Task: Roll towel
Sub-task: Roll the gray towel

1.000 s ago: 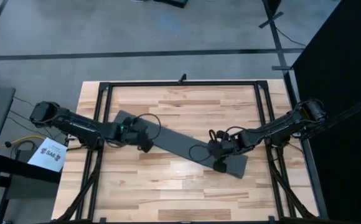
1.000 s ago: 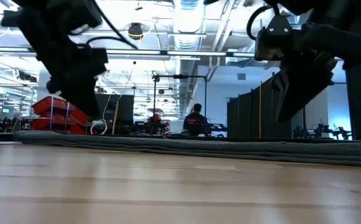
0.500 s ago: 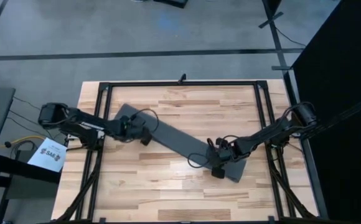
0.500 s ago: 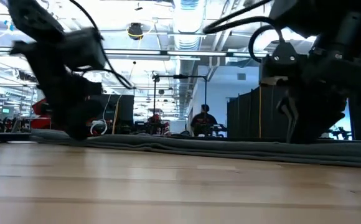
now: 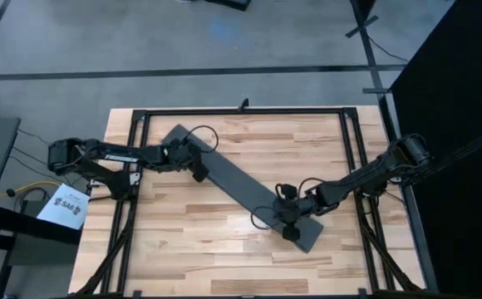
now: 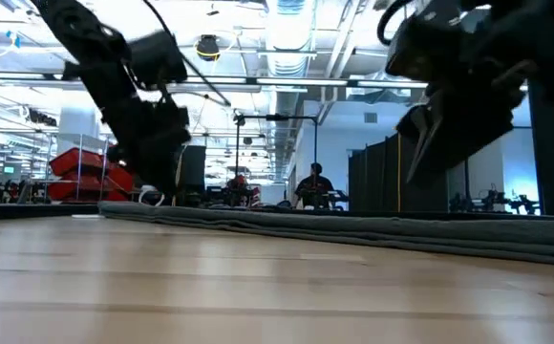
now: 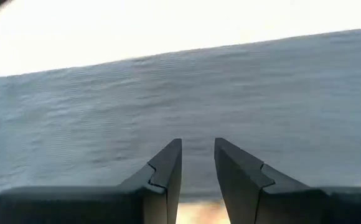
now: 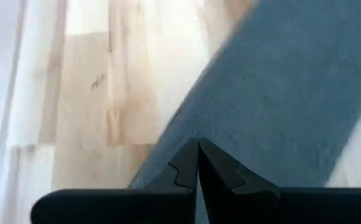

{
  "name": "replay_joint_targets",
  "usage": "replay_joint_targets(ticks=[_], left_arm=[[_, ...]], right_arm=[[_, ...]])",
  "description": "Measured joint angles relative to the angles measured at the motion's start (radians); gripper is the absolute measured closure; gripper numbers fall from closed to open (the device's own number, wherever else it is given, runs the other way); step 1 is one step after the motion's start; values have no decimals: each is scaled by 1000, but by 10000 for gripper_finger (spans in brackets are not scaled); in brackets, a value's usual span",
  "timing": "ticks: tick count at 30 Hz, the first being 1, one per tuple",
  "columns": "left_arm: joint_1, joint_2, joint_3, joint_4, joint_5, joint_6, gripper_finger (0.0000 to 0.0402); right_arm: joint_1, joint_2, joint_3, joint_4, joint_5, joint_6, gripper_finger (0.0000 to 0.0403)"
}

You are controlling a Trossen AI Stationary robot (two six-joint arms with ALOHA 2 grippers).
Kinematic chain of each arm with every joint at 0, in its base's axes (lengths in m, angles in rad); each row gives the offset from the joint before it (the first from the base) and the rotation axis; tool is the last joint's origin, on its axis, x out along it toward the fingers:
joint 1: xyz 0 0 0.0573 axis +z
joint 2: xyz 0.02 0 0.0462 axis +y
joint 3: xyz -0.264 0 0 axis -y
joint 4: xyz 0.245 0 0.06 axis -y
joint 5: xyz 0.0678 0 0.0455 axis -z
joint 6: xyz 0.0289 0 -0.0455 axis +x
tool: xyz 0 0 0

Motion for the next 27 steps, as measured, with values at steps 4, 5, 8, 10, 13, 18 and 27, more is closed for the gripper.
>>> replay_joint_targets(ticks=[4,5,8,10,13,18,27], left_arm=[[-95,-50,1,27,6,-29,320],[-124,-48,1,51,6,-42,320],[-202,9,1,195,-12,-54,320],[-233,82,2,343,-33,-50,320],[-240,202,9,547,-36,-15,320],[-210,358,112,654,-30,30,320],[-205,499,273,493,-6,55,320]], right_arm=[[4,49,-69,190,-73,-78,403],[3,60,-84,221,-95,-78,403],[7,97,-97,320,-108,-74,403],[10,143,-98,337,-112,-54,403],[8,207,-97,417,-117,-55,403],[8,237,-84,465,-129,-83,403],[73,-36,-84,92,-87,-41,403]])
